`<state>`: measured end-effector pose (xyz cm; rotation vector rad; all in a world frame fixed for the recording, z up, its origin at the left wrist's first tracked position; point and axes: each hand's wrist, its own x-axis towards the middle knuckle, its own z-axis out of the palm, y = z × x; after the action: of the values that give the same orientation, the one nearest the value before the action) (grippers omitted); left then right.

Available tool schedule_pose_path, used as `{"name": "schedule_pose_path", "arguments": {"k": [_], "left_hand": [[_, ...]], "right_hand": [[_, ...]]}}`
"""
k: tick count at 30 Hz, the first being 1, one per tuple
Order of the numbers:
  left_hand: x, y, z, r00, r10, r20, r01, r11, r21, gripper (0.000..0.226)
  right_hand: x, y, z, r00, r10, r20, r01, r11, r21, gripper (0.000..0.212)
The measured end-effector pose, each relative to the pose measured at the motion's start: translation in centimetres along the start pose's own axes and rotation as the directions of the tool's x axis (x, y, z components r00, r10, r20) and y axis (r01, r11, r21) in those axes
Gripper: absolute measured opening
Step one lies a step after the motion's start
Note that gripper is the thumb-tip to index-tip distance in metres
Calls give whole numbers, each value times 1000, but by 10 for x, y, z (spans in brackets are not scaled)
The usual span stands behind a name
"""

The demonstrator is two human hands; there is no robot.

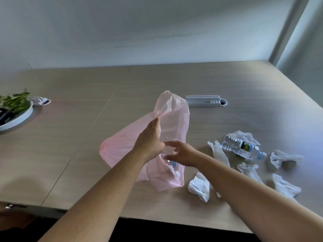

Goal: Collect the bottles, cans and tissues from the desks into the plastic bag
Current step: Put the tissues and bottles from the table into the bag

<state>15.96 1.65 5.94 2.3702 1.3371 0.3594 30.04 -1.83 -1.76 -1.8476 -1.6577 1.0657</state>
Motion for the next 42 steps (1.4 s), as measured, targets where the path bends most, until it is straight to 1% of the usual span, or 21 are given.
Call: {"name": "schedule_pose_path", "arguments": {"k": [2, 3, 5, 8, 11, 14, 16, 18, 20, 21, 23, 25, 27, 29, 30, 32, 34, 35, 37, 39, 42], "left_hand": [[-2, 4, 2, 1000, 8, 3, -8, 1000, 1, 90], [-3, 7, 4, 1000, 12, 7, -12, 1000, 0, 90], [-4, 12, 8, 1000, 14, 18, -15, 1000, 3, 90], [-7, 17, 15, 999, 12, 43, -12, 1000, 1, 91], [-13, 21, 22, 998, 22, 65, -21, 1000, -12, 93], [-17, 23, 26, 997, 29, 78, -28, 1000, -10, 91], [-20, 22, 26, 996, 33, 85, -33, 999, -2, 91], [-21, 21, 26, 995, 33, 92, -33, 999, -5, 91], [-21, 22, 26, 995, 33, 94, -32, 999, -13, 91], [-21, 23, 25, 995, 35, 96, -34, 999, -15, 91], [-22, 27, 24, 994, 43, 97, -42, 999, -12, 89], [-22, 33, 24, 993, 60, 99, -60, 998, -8, 86], [-21, 38, 25, 992, 82, 99, -82, 997, -7, 87], [-18, 42, 26, 991, 94, 98, -94, 996, -3, 88], [-17, 43, 28, 990, 99, 99, -99, 995, -2, 88], [-13, 42, 29, 989, 102, 103, -102, 995, -4, 89], [-8, 38, 31, 990, 92, 110, -92, 996, -6, 90], [-5, 36, 33, 990, 85, 113, -85, 996, -7, 90], [0, 32, 35, 990, 72, 118, -72, 997, -7, 89], [4, 29, 37, 991, 60, 121, -61, 998, 0, 89], [9, 26, 40, 990, 47, 132, -48, 999, 6, 87]], "right_hand": [[-19, 16, -16, 991, 3, -131, -23, 988, -152, 47], [-30, 29, -21, 988, 19, -151, -53, 973, -226, 46], [-51, 49, -21, 994, 71, -87, -98, 928, -358, 52], [-70, 69, -3, 986, 148, 78, -85, 847, -525, 61], [-77, 80, 14, 975, 183, 126, -92, 849, -520, 42], [-74, 89, 12, 971, 231, 62, -169, 848, -502, 25], [-67, 89, -4, 956, 271, -110, -293, 890, -349, 20], [-57, 76, -24, 908, 285, -307, -340, 930, -140, 17], [-47, 52, -37, 850, 281, -445, -273, 958, 85, 18], [-42, 39, -39, 839, 280, -467, -217, 958, 186, 17], [-34, 19, -35, 853, 271, -446, -138, 941, 308, 13], [-27, 11, -24, 904, 242, -352, -104, 924, 368, 16], [-23, 12, -16, 982, 132, -137, -64, 907, 416, 42], [-21, 18, -18, 996, 84, 0, -79, 924, 374, 64], [-21, 24, -23, 996, 94, -9, -85, 936, 341, 65], [-23, 40, -37, 968, 160, -192, -120, 971, 207, 49], [-29, 64, -50, 899, 197, -391, -212, 977, 5, 30], [-33, 76, -54, 881, 181, -437, -247, 964, -98, 25], [-39, 98, -55, 891, 150, -428, -285, 919, -272, 24], [-43, 114, -49, 905, 219, -366, -357, 858, -369, 27], [-46, 128, -38, 865, 346, -363, -483, 770, -417, 38]]}}
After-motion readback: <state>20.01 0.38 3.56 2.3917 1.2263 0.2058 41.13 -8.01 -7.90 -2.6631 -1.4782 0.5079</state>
